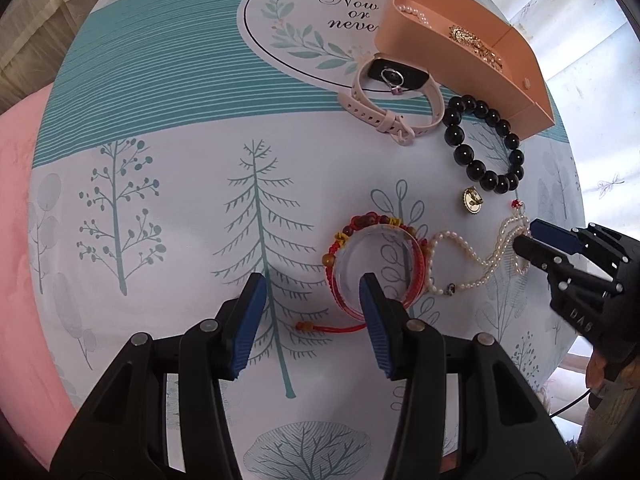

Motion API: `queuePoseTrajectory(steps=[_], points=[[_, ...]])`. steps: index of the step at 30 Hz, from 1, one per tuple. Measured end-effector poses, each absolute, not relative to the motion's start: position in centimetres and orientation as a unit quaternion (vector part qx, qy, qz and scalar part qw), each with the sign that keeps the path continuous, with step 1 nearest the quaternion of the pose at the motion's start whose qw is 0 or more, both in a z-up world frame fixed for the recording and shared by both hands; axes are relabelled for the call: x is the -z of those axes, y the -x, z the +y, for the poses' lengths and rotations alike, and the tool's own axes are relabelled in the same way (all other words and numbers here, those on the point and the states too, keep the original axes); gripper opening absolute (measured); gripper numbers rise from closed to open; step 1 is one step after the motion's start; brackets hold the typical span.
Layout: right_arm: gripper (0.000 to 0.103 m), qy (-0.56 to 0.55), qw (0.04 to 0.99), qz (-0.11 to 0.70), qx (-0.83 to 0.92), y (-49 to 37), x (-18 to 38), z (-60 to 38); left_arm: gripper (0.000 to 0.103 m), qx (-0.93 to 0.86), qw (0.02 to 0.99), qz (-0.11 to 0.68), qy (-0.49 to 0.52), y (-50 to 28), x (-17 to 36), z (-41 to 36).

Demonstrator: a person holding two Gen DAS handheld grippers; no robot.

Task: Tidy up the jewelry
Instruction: 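Grasp the red string bracelet with left tool while right tool grasps the pearl necklace, then carry the bracelet and necklace into the pink box and open both tools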

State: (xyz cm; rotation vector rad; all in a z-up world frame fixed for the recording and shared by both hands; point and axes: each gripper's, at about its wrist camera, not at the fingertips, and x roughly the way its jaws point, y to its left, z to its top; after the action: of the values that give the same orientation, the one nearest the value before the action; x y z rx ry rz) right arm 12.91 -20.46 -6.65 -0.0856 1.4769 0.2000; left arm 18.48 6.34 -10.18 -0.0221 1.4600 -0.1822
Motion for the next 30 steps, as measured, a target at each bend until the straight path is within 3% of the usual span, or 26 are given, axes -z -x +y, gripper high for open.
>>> queuePoseTrajectory(steps=[2, 4, 10, 17, 23, 30], points=[[0.023, 0.084, 0.737, 0.665, -0.087, -12.5, 6.6, -19.5, 0.045, 0.082, 0.739, 0.669, 0.012, -18.7, 10.5, 6.1], [0.005, 0.103, 0.737, 0.662, -0.093, -12.2, 6.5, -19.0, 0.045, 0.081, 0.736, 0.672, 0.016, -18.8, 10.8, 6.0], [0.005, 0.062, 0.731, 0.672, -0.107, -12.0, 6.3, -19.4, 0.044, 0.075, 0.733, 0.676, 0.012, -19.7, 11.1, 4.9], [0.005, -0.035, 0.743, 0.656, -0.125, -11.4, 3.2, -23.0, 0.005, 0.066, 0.737, 0.672, -0.023, -20.2, 11.3, 3.4], [0.005, -0.079, 0.772, 0.616, -0.136, -11.2, -1.9, -24.7, 0.004, 0.069, 0.742, 0.667, 0.004, -20.4, 10.4, 3.7], [0.005, -0.1, 0.815, 0.551, -0.149, -11.6, -10.0, -25.4, 0.004, 0.099, 0.792, 0.603, 0.0, -20.8, 3.4, 1.7]])
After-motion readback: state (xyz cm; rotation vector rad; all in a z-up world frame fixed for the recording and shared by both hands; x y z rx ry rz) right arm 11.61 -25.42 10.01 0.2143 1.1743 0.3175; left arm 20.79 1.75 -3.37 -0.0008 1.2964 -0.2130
